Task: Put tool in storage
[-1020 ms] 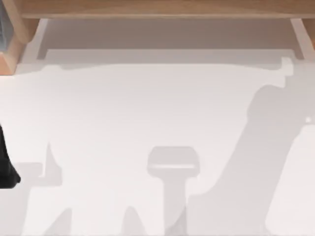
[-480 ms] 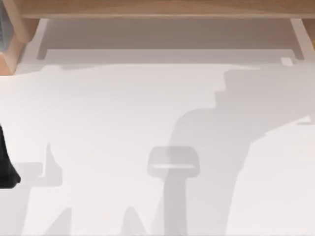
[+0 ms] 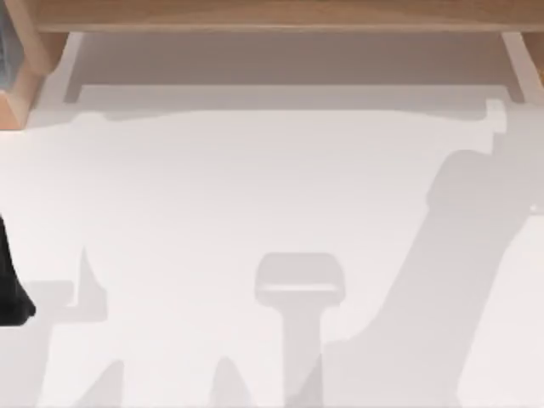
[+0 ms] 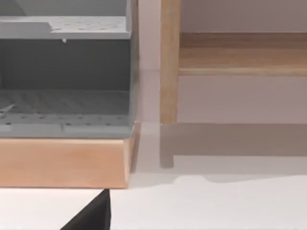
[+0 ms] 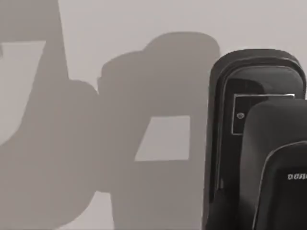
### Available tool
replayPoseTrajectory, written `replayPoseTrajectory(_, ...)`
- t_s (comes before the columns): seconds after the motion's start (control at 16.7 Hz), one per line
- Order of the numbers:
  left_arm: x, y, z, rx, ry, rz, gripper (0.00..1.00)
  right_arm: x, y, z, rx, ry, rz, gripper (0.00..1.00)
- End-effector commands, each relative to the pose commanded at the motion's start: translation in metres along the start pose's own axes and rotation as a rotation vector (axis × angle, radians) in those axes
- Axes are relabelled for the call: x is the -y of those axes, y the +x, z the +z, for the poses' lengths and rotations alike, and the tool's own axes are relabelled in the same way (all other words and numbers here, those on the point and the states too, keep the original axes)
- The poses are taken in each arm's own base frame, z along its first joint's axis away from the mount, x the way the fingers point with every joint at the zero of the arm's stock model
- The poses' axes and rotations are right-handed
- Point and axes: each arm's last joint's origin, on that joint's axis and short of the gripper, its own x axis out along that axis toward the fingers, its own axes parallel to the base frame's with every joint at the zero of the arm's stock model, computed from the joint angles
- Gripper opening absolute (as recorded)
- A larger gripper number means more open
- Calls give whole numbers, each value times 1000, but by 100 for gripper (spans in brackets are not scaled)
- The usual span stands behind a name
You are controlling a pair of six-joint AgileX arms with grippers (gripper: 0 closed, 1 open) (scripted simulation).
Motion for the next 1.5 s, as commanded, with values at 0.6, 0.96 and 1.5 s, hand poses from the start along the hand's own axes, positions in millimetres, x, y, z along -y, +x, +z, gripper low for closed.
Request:
replayPoseTrajectory(0.6, 0, 0, 0, 0, 0, 0, 100, 0, 11, -2, -33, -12, 13, 38)
replayPoseTrajectory(0.96, 0, 0, 0, 0, 0, 0, 100, 0, 11, -2, -33, -12, 13, 83)
replayPoseTrajectory(1.5, 0, 0, 0, 0, 0, 0, 100, 0, 11, -2, -33, -12, 13, 100)
